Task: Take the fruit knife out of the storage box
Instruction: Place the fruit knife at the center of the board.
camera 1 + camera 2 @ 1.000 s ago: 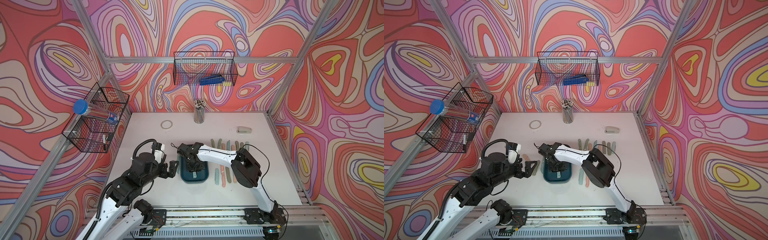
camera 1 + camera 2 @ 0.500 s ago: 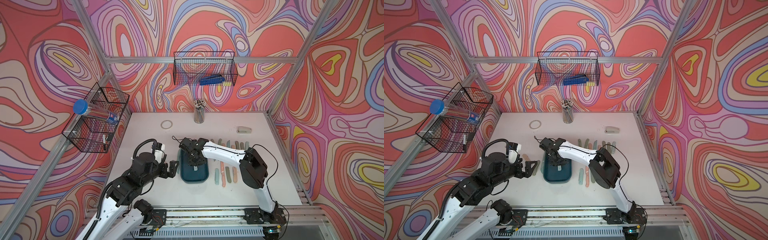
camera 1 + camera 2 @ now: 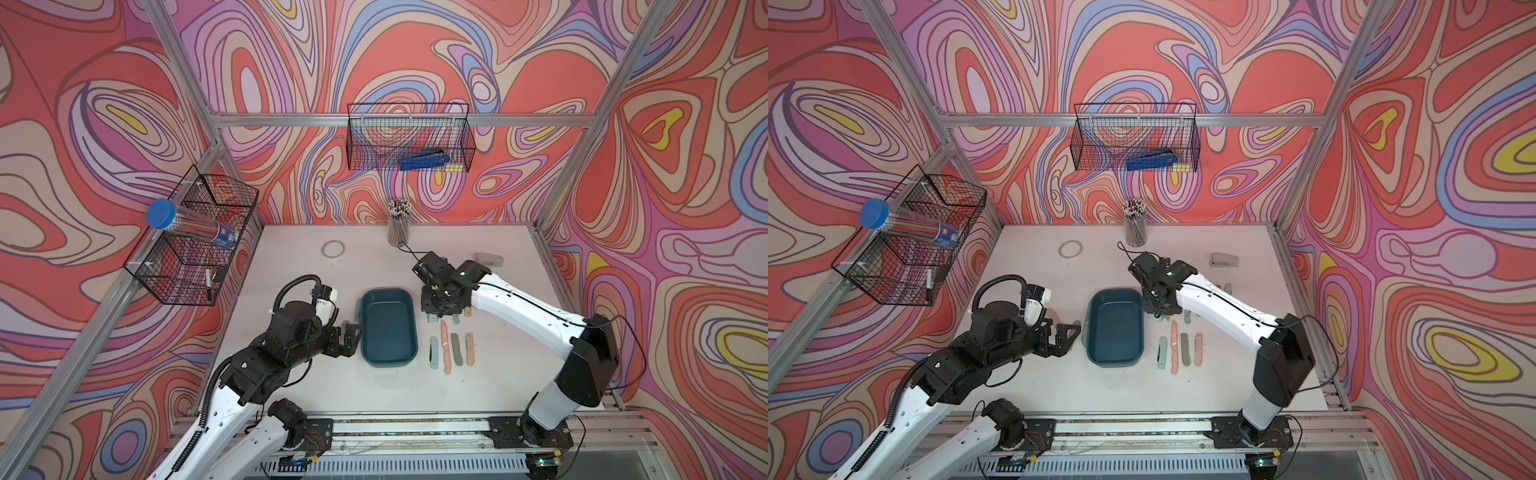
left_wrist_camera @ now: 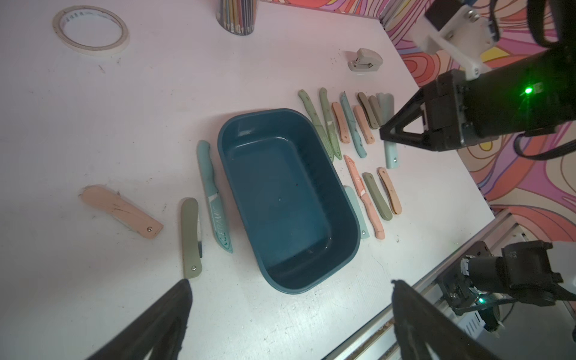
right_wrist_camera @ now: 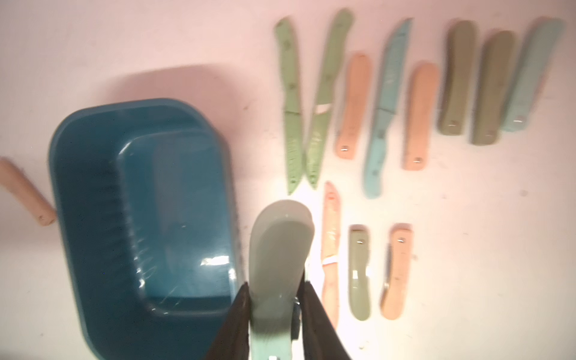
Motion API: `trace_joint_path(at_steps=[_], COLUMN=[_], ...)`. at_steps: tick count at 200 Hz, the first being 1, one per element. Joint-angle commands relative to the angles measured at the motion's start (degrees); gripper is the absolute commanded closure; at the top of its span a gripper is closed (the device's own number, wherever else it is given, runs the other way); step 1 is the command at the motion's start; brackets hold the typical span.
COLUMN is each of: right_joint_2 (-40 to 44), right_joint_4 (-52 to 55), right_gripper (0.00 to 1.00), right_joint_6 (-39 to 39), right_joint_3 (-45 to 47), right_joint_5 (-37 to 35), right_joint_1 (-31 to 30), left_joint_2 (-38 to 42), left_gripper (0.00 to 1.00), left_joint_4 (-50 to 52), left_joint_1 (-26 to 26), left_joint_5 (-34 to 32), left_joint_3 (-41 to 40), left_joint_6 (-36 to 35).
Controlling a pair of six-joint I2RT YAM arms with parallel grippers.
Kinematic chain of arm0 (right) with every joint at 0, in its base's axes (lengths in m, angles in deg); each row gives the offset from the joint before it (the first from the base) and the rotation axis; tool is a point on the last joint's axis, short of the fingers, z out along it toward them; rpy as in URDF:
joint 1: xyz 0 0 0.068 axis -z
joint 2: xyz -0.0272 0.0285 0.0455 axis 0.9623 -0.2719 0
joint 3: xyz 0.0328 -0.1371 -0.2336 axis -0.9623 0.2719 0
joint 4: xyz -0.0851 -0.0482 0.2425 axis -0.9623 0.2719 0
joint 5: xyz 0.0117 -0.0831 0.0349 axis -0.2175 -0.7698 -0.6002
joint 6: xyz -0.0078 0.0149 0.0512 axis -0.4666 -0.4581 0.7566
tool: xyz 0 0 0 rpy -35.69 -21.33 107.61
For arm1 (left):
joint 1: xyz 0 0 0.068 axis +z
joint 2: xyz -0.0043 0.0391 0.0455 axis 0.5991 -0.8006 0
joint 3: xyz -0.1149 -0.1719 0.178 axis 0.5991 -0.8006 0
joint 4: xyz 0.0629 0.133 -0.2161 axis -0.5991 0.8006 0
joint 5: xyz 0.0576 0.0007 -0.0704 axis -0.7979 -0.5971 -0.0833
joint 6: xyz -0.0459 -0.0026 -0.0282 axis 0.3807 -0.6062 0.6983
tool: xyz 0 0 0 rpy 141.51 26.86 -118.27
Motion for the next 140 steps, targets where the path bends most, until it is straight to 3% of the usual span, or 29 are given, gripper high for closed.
trace_joint_path(at_steps=[1, 53, 140], right_joint_2=[4.6, 10.9, -0.1], right_joint_4=[3.4, 6.5, -1.9], right_gripper=[0.73, 0.72, 0.71], right_joint_6=[-3.0, -5.4, -12.3], right_joint_3=[7.3, 19.7, 24.1], right_joint_5=[0.8, 5.2, 8.8], right_joint_1=[3.7, 12.8, 19.5], left_joint_2=[-0.1, -0.7, -0.4], left_gripper=[0.0, 0.0, 0.0], left_joint_4=[-2.5, -2.7, -2.6], left_joint_1=[-0.3, -0.3, -0.3], left_joint_5=[5.7, 6.0, 5.2], left_joint_3=[-0.2, -0.3, -0.2], left_joint_6=[-0.1, -0.1, -0.1])
